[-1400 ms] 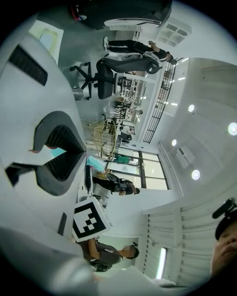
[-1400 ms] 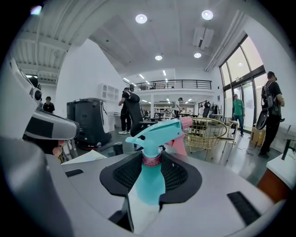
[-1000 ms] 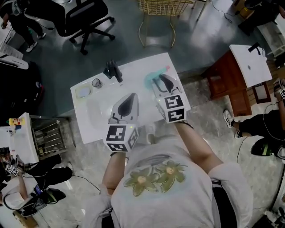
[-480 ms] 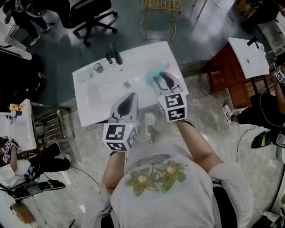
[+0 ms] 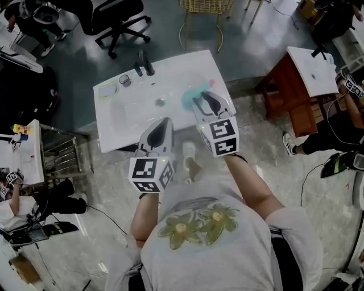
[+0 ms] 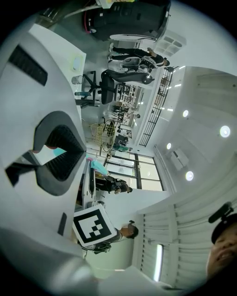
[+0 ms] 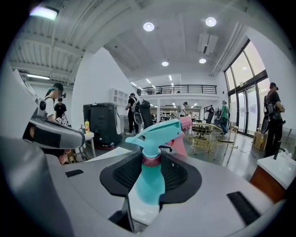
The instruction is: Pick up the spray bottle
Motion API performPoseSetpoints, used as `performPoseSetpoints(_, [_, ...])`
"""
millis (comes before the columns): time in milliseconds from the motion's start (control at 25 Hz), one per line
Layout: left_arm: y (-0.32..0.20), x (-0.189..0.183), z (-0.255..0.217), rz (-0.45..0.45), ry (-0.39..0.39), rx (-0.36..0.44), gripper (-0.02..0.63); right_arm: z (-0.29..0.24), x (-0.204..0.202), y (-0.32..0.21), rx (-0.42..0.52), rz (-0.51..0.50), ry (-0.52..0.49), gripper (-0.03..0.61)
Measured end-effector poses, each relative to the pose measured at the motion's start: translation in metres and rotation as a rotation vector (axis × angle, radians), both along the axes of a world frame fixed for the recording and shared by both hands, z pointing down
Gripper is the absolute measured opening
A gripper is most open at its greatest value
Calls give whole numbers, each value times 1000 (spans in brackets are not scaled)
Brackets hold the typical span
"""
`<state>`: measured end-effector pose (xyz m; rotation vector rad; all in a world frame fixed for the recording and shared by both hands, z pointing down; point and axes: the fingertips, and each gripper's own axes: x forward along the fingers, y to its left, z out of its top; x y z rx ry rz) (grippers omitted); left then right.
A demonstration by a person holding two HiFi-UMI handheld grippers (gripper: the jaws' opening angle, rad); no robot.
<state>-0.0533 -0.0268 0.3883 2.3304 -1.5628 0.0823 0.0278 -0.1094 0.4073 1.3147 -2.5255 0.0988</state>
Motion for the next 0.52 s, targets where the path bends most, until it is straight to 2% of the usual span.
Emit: performPoseSetpoints(520, [67,0,8,-28,19,-18,9,-2,-2,70,-1,-34,7,135])
